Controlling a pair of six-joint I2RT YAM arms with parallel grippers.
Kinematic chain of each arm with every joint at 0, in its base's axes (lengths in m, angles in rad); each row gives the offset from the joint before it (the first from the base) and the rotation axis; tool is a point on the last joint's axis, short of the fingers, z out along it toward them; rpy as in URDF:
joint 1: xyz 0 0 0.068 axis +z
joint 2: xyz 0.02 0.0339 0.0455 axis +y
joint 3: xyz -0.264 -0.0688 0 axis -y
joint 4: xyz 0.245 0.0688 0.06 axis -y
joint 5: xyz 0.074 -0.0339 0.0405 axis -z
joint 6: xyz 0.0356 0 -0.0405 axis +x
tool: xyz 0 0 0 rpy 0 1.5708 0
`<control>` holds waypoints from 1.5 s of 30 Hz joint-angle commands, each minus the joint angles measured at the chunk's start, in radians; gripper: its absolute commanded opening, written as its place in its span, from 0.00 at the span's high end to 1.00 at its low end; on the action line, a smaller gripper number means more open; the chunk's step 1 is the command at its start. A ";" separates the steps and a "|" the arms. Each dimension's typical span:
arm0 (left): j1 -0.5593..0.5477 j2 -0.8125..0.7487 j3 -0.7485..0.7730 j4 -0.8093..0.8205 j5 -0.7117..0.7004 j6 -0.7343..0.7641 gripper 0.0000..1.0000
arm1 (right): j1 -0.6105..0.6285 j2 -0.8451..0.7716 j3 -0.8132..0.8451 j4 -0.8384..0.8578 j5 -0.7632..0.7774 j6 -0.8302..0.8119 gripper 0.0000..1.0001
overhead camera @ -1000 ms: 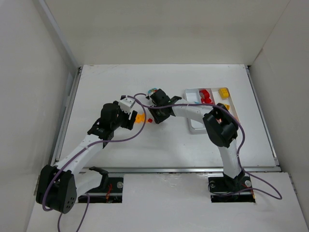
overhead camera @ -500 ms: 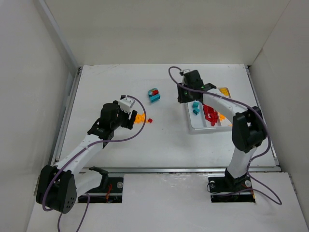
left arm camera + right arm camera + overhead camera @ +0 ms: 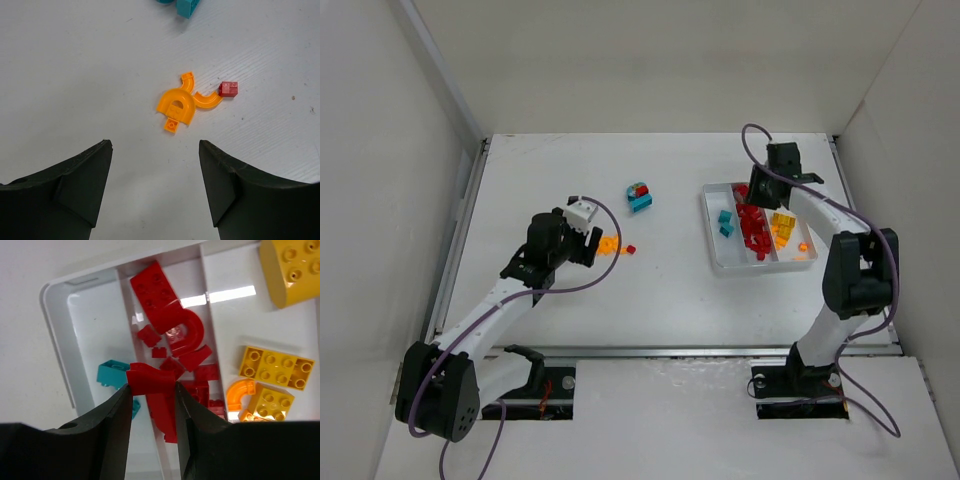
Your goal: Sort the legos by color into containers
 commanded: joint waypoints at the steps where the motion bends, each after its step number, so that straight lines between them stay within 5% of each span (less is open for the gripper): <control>1: 0.005 -0.021 -0.008 0.047 -0.004 -0.010 0.33 | -0.054 -0.009 -0.025 0.043 0.001 0.081 1.00; 9: 0.015 -0.012 -0.017 0.057 -0.004 -0.010 0.22 | -0.055 0.028 0.004 0.014 -0.003 0.046 0.40; 14: 0.024 -0.012 -0.027 0.066 -0.004 -0.010 0.21 | -0.055 0.019 0.050 -0.013 -0.046 -0.008 0.27; 20: 0.033 -0.003 -0.027 0.066 -0.004 -0.001 0.21 | 0.046 -0.027 0.104 -0.021 -0.046 -0.122 0.23; 25: 0.033 0.007 -0.027 0.075 -0.004 -0.016 0.21 | 0.401 0.057 0.227 -0.125 -0.188 -0.449 0.20; 29: 0.033 -0.003 -0.027 0.075 -0.094 -0.099 0.21 | 0.555 0.189 0.296 -0.156 -0.245 -0.538 0.26; 32: 0.042 -0.012 -0.046 0.075 -0.246 -0.160 0.22 | 0.574 0.264 0.334 -0.127 -0.334 -0.505 0.40; 37: 0.042 -0.021 -0.056 0.057 -0.470 -0.307 0.25 | 0.602 0.337 0.362 -0.076 -0.353 -0.474 0.45; 45: 0.042 -0.021 -0.056 0.048 -0.483 -0.343 0.25 | 0.613 0.407 0.377 -0.052 -0.287 -0.429 0.51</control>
